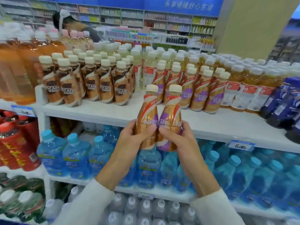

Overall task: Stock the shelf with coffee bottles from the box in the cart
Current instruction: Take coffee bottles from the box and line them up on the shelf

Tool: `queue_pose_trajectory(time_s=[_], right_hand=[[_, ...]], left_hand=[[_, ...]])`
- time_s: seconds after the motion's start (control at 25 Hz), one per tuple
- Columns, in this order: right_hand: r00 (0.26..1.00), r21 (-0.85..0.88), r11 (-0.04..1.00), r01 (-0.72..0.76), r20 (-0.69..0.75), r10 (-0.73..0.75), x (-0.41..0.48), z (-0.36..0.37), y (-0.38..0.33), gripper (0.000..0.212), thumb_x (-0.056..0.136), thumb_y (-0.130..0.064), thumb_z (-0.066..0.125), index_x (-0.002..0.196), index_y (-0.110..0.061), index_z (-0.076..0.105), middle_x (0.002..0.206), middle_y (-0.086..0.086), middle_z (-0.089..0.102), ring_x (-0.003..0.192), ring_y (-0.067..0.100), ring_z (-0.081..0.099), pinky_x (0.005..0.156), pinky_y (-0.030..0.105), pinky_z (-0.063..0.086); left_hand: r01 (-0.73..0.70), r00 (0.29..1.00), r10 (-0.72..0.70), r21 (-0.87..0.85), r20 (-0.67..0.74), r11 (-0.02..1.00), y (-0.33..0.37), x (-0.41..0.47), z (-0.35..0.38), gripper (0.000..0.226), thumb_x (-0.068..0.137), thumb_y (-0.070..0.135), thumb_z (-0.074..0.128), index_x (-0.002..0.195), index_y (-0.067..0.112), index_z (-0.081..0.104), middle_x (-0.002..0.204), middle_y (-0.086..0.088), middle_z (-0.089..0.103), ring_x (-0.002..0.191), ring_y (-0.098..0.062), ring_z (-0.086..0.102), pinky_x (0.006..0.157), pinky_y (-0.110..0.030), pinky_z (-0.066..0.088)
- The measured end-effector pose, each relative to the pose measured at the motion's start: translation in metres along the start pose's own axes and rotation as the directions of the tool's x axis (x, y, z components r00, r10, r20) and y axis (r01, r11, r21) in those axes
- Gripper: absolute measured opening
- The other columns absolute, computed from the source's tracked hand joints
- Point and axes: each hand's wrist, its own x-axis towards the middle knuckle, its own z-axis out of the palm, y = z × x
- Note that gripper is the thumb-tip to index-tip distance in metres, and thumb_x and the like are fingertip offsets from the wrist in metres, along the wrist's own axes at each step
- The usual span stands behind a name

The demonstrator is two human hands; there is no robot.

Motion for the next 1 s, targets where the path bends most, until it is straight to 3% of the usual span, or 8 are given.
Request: queue_pose_trajectory(time_s=[0.08,0.28,0.48,0.6,0.76,0.84,1.0], right_hand=[[0.995,-0.054,0.996,0.076,-0.064,-0.079,0.031,-0.001,-0.017,0.056,0.078,-0.012,0.082,0.127,-0.014,0.054,0.112,0.004,0.075,0.1,0.016,0.074,0.085,0.028,0.06],[0.982,-0.156,0.977,0.145,-0.1,-0.161,0.093,-0.009,-0.027,0.062,0.08,-0.001,0.08,0.13,-0.012,0.046,0.114,0.002,0.071,0.095,0.008,0.072,0.074,0.019,0.057],[0.986,-0.285,0.95,0.129,-0.062,-0.152,0.115,-0.017,-0.003,0.067,0.081,-0.002,0.08,0.132,-0.016,0.039,0.124,0.005,0.067,0.107,0.008,0.068,0.083,0.021,0.056],[0.986,-0.303,0.943,0.136,-0.049,-0.158,0.12,-0.023,0.005,0.071,0.083,-0.004,0.08,0.134,-0.02,0.034,0.128,0.001,0.063,0.113,0.006,0.064,0.093,0.025,0.055],[0.987,-0.41,0.899,0.153,0.028,-0.156,0.117,-0.031,0.006,0.084,0.081,-0.014,0.084,0.14,-0.023,0.025,0.133,-0.007,0.056,0.115,-0.004,0.059,0.094,0.017,0.052],[0.981,-0.472,0.865,0.169,-0.006,-0.195,0.111,-0.03,0.008,0.089,0.077,-0.022,0.088,0.14,-0.027,0.026,0.13,-0.014,0.053,0.114,-0.009,0.057,0.095,0.017,0.05],[0.908,-0.597,0.772,0.219,-0.164,-0.385,0.102,-0.022,0.013,0.081,0.071,-0.039,0.09,0.132,-0.031,0.037,0.123,-0.014,0.054,0.111,-0.001,0.057,0.09,0.015,0.05]], left_hand=[[-0.077,0.997,0.075,0.087,0.023,0.993,0.014,0.036,0.01,0.051,0.074,0.029,0.083,0.119,0.014,0.067,0.108,-0.003,0.078,0.097,-0.015,0.075,0.083,-0.029,0.058],[-0.227,0.974,0.211,0.276,0.088,0.934,0.022,0.108,0.015,0.056,0.08,0.018,0.085,0.13,0.016,0.059,0.115,0.003,0.074,0.097,-0.001,0.072,0.082,-0.019,0.058],[-0.247,0.969,0.216,0.411,0.121,0.878,0.004,0.138,0.005,0.069,0.076,0.018,0.088,0.136,0.017,0.055,0.121,0.006,0.07,0.108,-0.005,0.067,0.099,-0.032,0.055],[-0.245,0.969,0.197,0.44,0.151,0.864,-0.005,0.143,0.0,0.07,0.077,0.023,0.087,0.137,0.021,0.052,0.123,0.009,0.067,0.111,-0.004,0.065,0.102,-0.033,0.053],[-0.243,0.968,0.181,0.476,0.173,0.845,-0.011,0.14,-0.003,0.073,0.08,0.039,0.083,0.142,0.028,0.046,0.131,0.012,0.063,0.118,-0.006,0.062,0.105,-0.037,0.051],[-0.228,0.974,0.187,0.498,0.131,0.837,-0.012,0.135,-0.002,0.076,0.08,0.039,0.083,0.143,0.028,0.042,0.134,0.011,0.058,0.12,-0.009,0.059,0.103,-0.032,0.05],[-0.218,0.967,0.253,0.523,0.005,0.824,-0.007,0.126,0.005,0.078,0.071,0.044,0.089,0.13,0.026,0.041,0.128,0.005,0.054,0.112,-0.009,0.059,0.08,-0.013,0.046]])
